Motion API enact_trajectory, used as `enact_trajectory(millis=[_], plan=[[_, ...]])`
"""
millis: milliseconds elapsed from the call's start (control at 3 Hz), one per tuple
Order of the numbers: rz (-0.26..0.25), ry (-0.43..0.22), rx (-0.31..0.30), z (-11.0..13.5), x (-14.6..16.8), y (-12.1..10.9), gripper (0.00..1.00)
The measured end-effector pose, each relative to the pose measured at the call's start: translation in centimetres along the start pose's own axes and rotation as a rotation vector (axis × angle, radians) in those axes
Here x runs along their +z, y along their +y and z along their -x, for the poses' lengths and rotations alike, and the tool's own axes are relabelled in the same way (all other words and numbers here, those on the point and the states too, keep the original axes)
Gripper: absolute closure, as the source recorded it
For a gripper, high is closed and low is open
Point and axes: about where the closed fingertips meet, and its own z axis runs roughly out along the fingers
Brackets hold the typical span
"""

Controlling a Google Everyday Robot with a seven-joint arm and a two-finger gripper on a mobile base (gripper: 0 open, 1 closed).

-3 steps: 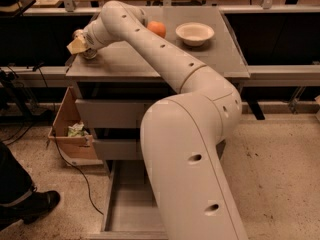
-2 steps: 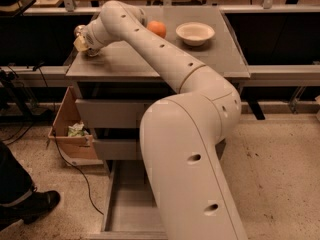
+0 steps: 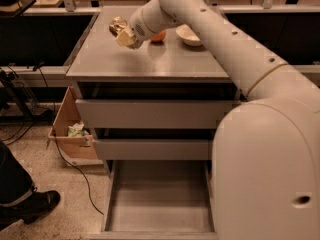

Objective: Place orange can into bottom drawer

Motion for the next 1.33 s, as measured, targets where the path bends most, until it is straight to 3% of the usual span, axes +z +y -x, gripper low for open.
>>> enact_trajectory(millis=[333, 667, 1333], plan=[[0.038, 0.038, -0.021, -3.2, -7.7, 0.0, 1.0], [0.037, 0.046, -0.032, -3.5, -7.7, 0.7, 1.0], [0.004, 0.009, -0.103, -4.3, -15.4, 9.0, 1.0]])
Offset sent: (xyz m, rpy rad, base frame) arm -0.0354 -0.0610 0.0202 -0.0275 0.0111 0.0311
